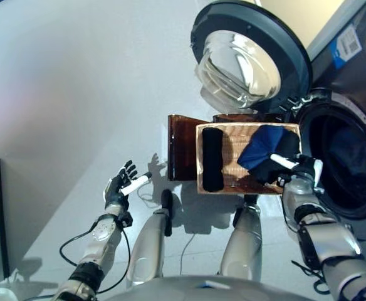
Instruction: Pick up the clothes and place them into the washing machine
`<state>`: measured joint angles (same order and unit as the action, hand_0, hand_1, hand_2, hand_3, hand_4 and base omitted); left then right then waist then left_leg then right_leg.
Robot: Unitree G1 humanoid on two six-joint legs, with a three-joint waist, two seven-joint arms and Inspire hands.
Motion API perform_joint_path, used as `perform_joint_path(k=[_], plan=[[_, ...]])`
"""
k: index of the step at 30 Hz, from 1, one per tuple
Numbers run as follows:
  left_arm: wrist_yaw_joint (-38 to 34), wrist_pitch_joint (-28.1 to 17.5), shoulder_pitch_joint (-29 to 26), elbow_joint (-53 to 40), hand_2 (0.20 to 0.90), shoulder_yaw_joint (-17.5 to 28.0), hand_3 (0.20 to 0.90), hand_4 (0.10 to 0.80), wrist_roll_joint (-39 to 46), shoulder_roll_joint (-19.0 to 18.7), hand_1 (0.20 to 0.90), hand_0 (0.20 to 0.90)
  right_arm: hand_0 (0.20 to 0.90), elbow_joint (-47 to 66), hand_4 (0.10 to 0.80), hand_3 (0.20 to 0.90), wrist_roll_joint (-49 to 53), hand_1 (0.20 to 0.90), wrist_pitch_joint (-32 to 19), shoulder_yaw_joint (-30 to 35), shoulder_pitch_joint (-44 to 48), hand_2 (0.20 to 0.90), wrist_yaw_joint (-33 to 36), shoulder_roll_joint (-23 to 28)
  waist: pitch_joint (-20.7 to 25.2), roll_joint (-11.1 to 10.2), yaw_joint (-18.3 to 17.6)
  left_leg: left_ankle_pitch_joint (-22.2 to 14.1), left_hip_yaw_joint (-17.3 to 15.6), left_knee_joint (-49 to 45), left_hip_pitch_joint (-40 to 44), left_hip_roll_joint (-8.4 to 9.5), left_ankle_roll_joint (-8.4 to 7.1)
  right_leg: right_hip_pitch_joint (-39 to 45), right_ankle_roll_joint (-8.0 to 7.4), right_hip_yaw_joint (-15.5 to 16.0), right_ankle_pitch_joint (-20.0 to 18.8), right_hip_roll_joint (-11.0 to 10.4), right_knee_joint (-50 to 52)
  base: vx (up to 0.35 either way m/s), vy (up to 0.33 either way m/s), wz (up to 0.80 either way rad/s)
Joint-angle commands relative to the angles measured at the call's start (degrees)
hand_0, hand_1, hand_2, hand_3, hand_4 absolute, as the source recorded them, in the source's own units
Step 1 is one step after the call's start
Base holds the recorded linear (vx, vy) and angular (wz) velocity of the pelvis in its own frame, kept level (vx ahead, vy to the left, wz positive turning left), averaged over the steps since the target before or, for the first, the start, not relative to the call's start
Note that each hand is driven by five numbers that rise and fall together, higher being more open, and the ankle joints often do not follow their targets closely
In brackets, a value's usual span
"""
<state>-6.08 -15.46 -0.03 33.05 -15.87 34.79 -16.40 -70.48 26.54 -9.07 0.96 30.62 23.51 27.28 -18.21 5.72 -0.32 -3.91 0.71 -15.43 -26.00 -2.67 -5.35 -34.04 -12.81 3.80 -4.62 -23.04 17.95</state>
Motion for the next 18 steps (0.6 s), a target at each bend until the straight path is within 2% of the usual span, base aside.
perform_joint_path(k=[1,4,5,7,8,9,10,12,15,18], plan=[[0.5,-4.1,1.0,-1.1,0.900,4.9,0.900,0.800,1.8,-2.7,0.900,0.900,0.200,4.6,0.300,0.200,10.0,0.200,-8.5,3.3,-0.4,0.200,-2.8,2.8,0.7,-1.2,0.3,2.6,2.6,5.0,3.4,-3.74,-5.40,2.8,-1.34,-1.2,-3.5,-2.6,-1.5,0.012,-0.011,-0.10],[1.1,-4.3,0.8,0.0,0.900,4.9,0.900,0.800,2.4,-1.8,0.900,0.900,0.200,6.1,0.300,0.200,17.8,0.200,-11.4,7.0,-3.4,0.200,-6.3,1.8,1.0,-1.1,-0.1,3.2,2.5,6.2,4.6,-4.11,-5.73,3.9,-1.46,-0.9,-3.6,-2.5,-2.1,0.052,-0.027,-0.12],[1.5,-4.1,0.8,0.6,0.900,4.9,0.900,0.800,2.5,-1.1,0.900,0.900,0.200,6.4,0.300,0.200,23.7,0.200,-12.7,9.2,-4.6,0.200,-9.1,0.6,1.3,-0.9,-0.4,3.4,2.5,7.1,5.4,-4.40,-5.82,4.5,-1.54,-0.7,-3.6,-2.5,-2.3,0.053,-0.020,-0.11],[1.7,-4.1,0.6,1.3,0.900,4.9,0.900,0.800,2.7,-0.7,0.900,0.900,0.200,6.2,0.300,0.200,25.7,0.200,-13.1,10.3,-5.4,0.200,-10.3,0.4,1.4,-0.8,-0.5,3.6,2.6,7.7,6.0,-4.56,-5.90,4.9,-1.62,-0.6,-3.6,-2.5,-2.6,0.050,-0.015,-0.04],[2.0,-4.4,0.2,1.9,0.900,5.0,0.900,0.800,3.2,-0.2,0.900,0.900,0.200,6.5,0.300,0.200,32.3,0.200,-14.7,12.7,-5.4,0.200,-12.6,-0.9,1.6,-0.5,-0.6,3.7,2.4,8.6,6.8,-4.71,-6.02,5.5,-1.75,-0.3,-3.6,-2.6,-3.0,0.000,0.000,0.00],[2.0,-4.4,0.2,1.9,0.900,5.0,0.900,0.800,3.2,-0.2,0.900,0.900,0.200,6.4,0.300,0.200,32.3,0.200,-14.7,12.7,-5.4,0.200,-12.6,-0.9,1.6,-0.5,-0.6,3.8,2.4,8.7,6.8,-4.68,-6.00,5.5,-1.75,-0.3,-3.7,-2.6,-3.1,0.071,-0.012,-0.01],[2.2,-4.5,0.2,1.8,0.900,4.8,0.900,0.800,3.4,0.3,0.900,0.900,0.200,6.9,0.300,0.200,39.3,0.200,-16.7,15.9,-5.0,0.200,-14.6,-2.3,1.8,-0.1,-0.6,3.6,2.1,9.4,7.6,-5.04,-6.13,5.9,-1.94,0.1,-3.1,-2.6,-3.0,0.000,0.000,0.00],[2.1,-4.6,0.1,1.8,0.900,4.7,0.900,0.800,3.7,0.4,0.900,0.900,0.200,6.7,0.300,0.200,42.1,0.200,-17.3,17.3,-4.9,0.200,-15.6,-2.7,1.9,0.1,-0.6,4.3,2.1,9.7,7.6,-4.86,-6.14,6.0,-2.00,0.2,-3.8,-2.7,-3.5,0.013,0.008,0.03],[2.3,-4.5,0.1,1.6,0.900,3.5,0.900,0.800,4.2,1.1,0.900,0.900,0.200,7.0,0.300,0.200,52.4,0.200,-19.8,21.9,-3.7,0.200,-18.1,-4.4,1.9,0.8,-0.7,3.7,2.2,9.2,7.6,-4.57,-6.00,5.8,-2.04,-0.1,-3.4,-2.9,-2.9,0.011,0.010,0.03],[2.4,-4.6,-0.2,1.7,0.900,2.6,0.900,0.800,4.5,1.2,0.900,0.900,0.200,6.6,0.300,0.200,55.5,0.200,-20.9,23.4,-2.7,0.200,-18.6,-4.5,1.7,1.0,-0.7,3.1,2.3,7.7,7.2,-4.28,-5.94,5.5,-2.00,-0.4,-3.0,-2.9,-2.0,0.004,0.003,0.02]])
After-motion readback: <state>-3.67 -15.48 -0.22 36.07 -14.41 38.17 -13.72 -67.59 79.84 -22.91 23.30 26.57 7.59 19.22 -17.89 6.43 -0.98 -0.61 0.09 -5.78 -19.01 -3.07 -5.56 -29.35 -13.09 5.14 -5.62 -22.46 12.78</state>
